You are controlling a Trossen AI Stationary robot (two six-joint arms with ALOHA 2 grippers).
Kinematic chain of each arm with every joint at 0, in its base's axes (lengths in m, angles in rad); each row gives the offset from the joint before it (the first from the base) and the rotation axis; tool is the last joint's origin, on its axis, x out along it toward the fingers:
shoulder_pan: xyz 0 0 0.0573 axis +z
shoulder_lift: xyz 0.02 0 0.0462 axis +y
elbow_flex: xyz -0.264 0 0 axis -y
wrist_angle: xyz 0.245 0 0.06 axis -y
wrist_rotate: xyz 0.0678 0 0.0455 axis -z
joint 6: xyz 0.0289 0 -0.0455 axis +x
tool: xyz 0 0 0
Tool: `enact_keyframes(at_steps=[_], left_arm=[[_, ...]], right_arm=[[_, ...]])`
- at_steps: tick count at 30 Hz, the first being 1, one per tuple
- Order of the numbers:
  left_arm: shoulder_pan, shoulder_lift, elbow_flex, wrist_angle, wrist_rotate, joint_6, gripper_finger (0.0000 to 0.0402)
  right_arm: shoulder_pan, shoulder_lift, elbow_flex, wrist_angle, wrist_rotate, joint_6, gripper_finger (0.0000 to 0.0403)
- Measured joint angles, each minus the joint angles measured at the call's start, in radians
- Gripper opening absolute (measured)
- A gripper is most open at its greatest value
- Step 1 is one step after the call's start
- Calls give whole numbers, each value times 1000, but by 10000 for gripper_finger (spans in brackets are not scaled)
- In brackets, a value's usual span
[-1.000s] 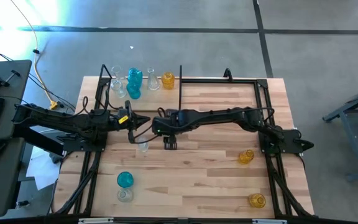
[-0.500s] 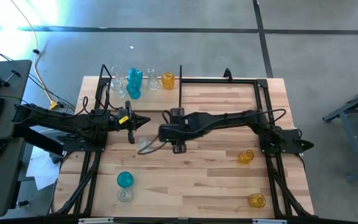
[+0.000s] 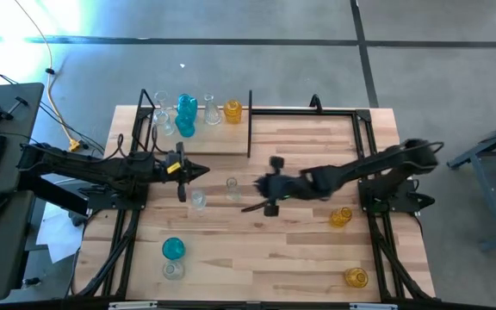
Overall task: Sort vases onto shelf
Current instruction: Put the transparent vase on the shelf aligned with the other transparent vase
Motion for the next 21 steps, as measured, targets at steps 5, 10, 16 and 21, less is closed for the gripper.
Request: enact_keyframes(at_steps=[5,10,16,21], left_arm=[[-24,74,58,-105,-14,-89,2],[-93,213,82,-127,-91,-169,25],[-148,378,120,-102,-194,-223,81],[-159,510,137,26,-203,-197,137]], right_arm=[[1,-161,-317,357,-1,34,26],[2,-250,-484,507,-18,80,17],[3,-269,-525,511,-18,116,1],[5,-269,-525,514,-18,116,2]])
